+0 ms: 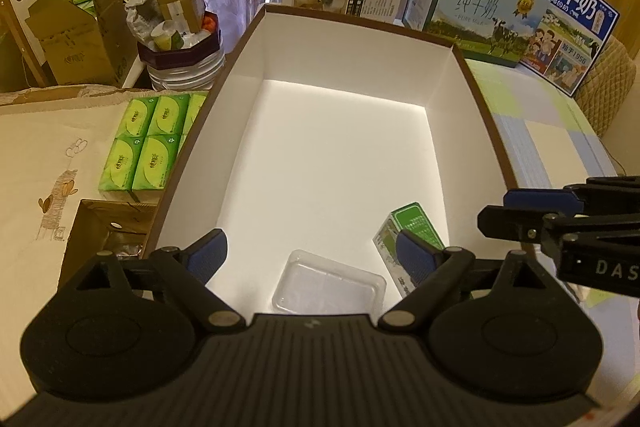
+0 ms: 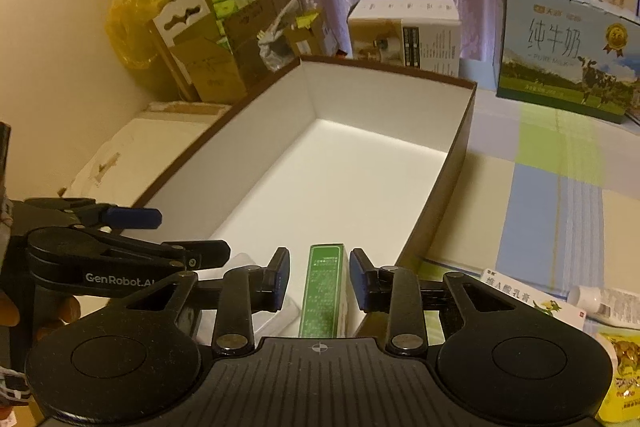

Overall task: Organize objects
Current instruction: 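Move both tools out of the brown box back over the table items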

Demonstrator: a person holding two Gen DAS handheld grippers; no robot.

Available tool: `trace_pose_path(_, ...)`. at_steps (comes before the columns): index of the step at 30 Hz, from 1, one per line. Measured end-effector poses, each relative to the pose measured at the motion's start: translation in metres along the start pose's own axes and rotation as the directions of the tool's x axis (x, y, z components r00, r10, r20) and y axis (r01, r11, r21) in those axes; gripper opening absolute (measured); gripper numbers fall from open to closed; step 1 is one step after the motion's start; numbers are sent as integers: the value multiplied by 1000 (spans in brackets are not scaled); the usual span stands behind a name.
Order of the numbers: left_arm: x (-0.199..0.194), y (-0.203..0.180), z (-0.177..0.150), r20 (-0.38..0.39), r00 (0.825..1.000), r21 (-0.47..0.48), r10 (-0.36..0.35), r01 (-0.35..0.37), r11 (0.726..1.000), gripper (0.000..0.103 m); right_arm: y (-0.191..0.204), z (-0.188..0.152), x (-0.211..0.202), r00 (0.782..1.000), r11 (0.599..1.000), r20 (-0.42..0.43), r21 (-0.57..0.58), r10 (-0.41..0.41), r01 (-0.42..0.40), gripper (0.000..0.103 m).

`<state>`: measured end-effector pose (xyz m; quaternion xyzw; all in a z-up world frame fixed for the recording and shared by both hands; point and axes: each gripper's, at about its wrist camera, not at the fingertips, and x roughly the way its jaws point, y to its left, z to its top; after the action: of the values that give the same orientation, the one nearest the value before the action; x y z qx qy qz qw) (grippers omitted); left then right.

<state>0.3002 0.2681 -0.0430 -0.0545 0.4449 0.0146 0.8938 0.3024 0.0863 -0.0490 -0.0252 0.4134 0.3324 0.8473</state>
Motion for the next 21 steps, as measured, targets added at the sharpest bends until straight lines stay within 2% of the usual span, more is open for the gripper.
trace_pose_path(11, -38, -30, -15, 40, 999, 11, -35, 34, 999, 89, -11, -20, -63, 996, 999, 84, 20, 40, -41, 41)
trace_pose_path(21, -72, -79, -36, 75, 996, 8, -52, 51, 999, 89, -49, -52, -114, 994, 998, 92, 16, 65, -67, 44)
